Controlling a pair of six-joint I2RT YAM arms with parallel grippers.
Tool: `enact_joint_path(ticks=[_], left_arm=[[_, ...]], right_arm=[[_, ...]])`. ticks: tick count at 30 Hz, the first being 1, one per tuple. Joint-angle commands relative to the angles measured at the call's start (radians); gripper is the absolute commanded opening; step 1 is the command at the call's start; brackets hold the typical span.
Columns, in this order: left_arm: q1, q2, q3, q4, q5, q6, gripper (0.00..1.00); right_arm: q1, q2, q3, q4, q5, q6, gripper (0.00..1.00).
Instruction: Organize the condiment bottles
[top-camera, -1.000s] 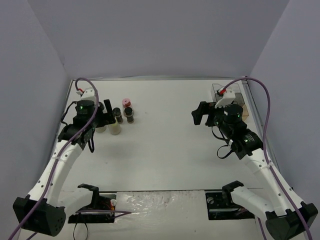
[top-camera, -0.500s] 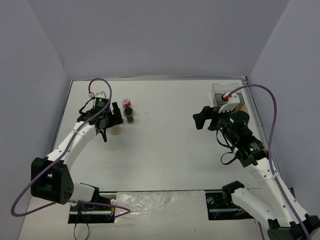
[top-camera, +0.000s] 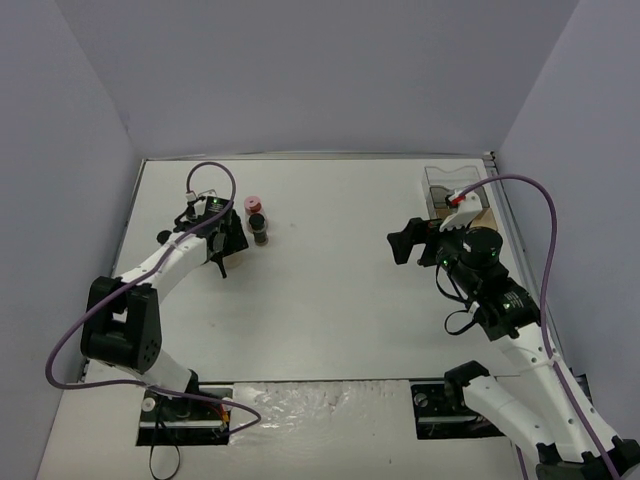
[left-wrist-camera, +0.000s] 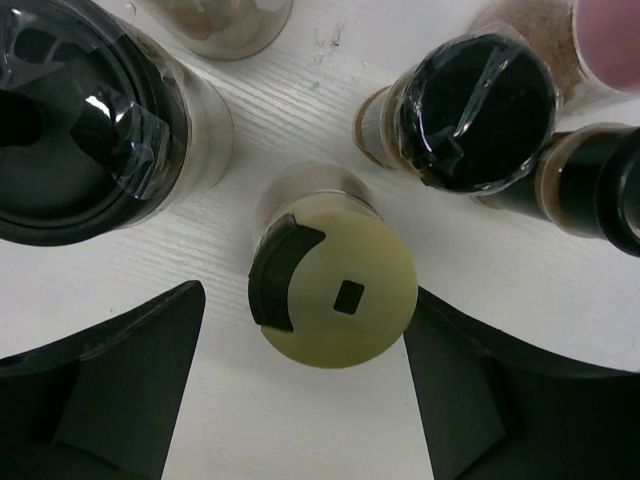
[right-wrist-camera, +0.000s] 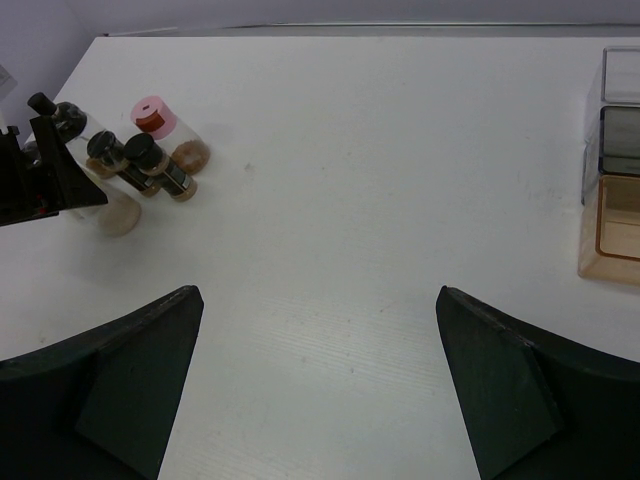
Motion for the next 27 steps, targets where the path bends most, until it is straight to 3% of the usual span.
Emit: enact_joint_path(ticks=[1,8,17,22,27], left_arm=[[0.011,0.004,0.062,0.071,-0.039,-0.022,0.73],[0.011,-0.004,0.042,0.099,-0.028,-0.024,0.56],[-0.024,-0.051,-0.024,0.083,0.025,-0.015,0.22],[-0.159,-0.074,-0.034,0.063,0.045,0.021,0.18],[-0.376,-0.038,0.049,0.060,0.068,0.046,0.17]], right_arm=[[0.006,-0.014,-0.001,0.042,-0.028,-0.010,1.00],[0.006,-0.018,-0.008,0.038,-0.027,-0.011,1.00],[0.006,-0.016,-0.014,0.033,-0.036,-0.008,1.00],[0.006,-0.020,-0.012,0.029,-0.028,-0.010,1.00],[0.006,-0.020,0.002,0.013,-0.018,-0.014,1.00]])
